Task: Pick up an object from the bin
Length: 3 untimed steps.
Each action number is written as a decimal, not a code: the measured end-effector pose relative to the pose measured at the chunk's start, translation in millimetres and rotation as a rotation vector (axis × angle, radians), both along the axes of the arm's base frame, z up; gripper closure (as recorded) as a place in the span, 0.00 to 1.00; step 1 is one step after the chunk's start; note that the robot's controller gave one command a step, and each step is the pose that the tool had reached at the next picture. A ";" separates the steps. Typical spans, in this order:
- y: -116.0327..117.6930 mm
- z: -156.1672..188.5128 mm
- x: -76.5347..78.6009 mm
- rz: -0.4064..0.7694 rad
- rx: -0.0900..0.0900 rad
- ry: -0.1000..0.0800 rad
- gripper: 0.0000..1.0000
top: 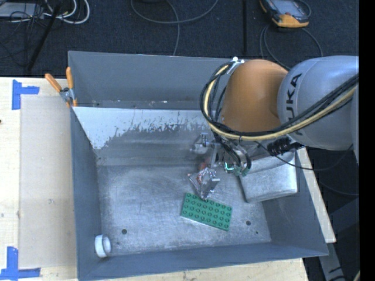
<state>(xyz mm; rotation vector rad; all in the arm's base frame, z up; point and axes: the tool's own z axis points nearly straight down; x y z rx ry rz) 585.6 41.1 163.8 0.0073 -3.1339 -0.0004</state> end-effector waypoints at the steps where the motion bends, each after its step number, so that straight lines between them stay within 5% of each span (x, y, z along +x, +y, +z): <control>1: -71.4 -85.7 -73.2 0.265 0.003 -0.031 0.00; 2: -72.7 -85.1 -74.6 0.264 0.001 -0.021 1.00; 3: -71.9 63.3 -55.0 0.256 -0.001 -0.017 1.00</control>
Offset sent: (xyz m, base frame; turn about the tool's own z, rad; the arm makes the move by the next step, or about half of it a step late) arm -0.0802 -0.0739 -0.0923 -0.2685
